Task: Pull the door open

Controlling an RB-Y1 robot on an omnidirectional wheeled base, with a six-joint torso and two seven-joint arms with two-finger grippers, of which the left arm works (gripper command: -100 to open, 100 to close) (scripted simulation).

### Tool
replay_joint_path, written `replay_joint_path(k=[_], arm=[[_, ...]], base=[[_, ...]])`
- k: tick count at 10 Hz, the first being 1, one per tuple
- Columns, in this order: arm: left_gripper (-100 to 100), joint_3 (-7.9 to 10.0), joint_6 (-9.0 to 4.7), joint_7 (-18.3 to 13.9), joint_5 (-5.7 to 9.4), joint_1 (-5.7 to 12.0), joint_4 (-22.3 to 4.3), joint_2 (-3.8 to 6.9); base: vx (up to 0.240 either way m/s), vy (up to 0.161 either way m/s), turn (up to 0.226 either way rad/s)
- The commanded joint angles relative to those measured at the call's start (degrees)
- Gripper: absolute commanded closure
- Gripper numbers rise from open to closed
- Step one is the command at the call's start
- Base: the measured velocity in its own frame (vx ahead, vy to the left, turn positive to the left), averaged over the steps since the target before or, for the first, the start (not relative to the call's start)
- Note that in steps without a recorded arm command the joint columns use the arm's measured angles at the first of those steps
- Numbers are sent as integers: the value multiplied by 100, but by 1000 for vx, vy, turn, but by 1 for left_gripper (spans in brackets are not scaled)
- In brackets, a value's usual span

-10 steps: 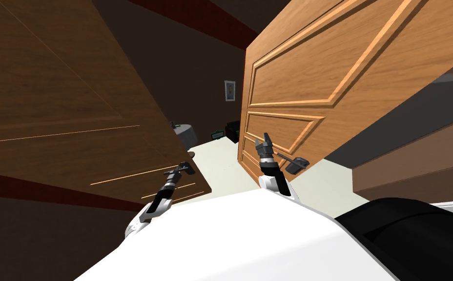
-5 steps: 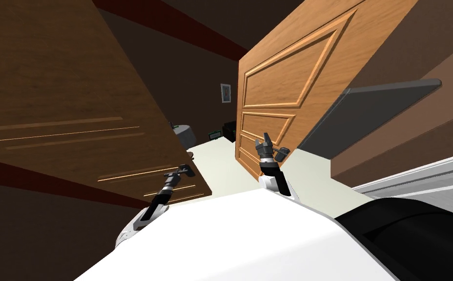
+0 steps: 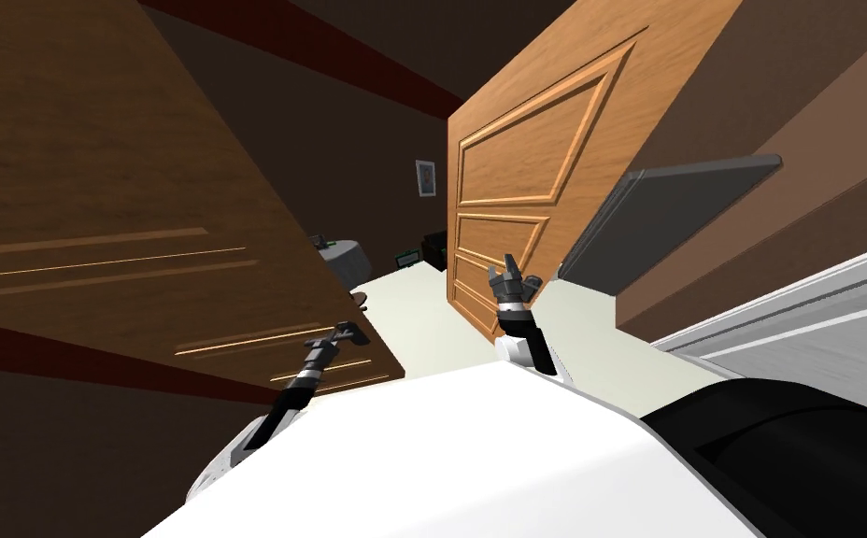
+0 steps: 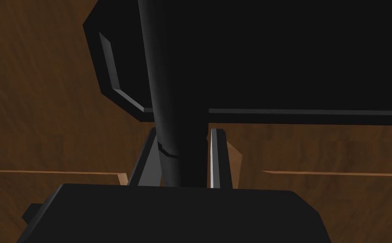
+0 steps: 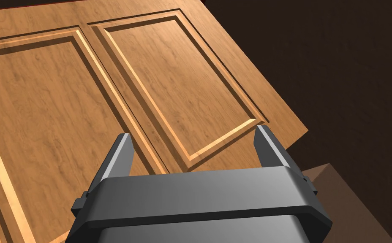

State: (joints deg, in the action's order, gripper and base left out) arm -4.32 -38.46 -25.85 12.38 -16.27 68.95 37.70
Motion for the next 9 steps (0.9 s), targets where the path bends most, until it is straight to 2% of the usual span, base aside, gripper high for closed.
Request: replay_joint_path(k=[1, 5, 7, 9], arm=[[100, 5, -234, -86, 28, -249, 43, 137], [100, -45, -863, -307, 77, -704, -22, 447], [100, -64, -1103, -391, 96, -879, -48, 566], [100, -78, -1273, -453, 110, -1006, -66, 652]], base=[[-88, 18, -93], [-105, 21, -87], [-90, 11, -62], [-62, 7, -41]])
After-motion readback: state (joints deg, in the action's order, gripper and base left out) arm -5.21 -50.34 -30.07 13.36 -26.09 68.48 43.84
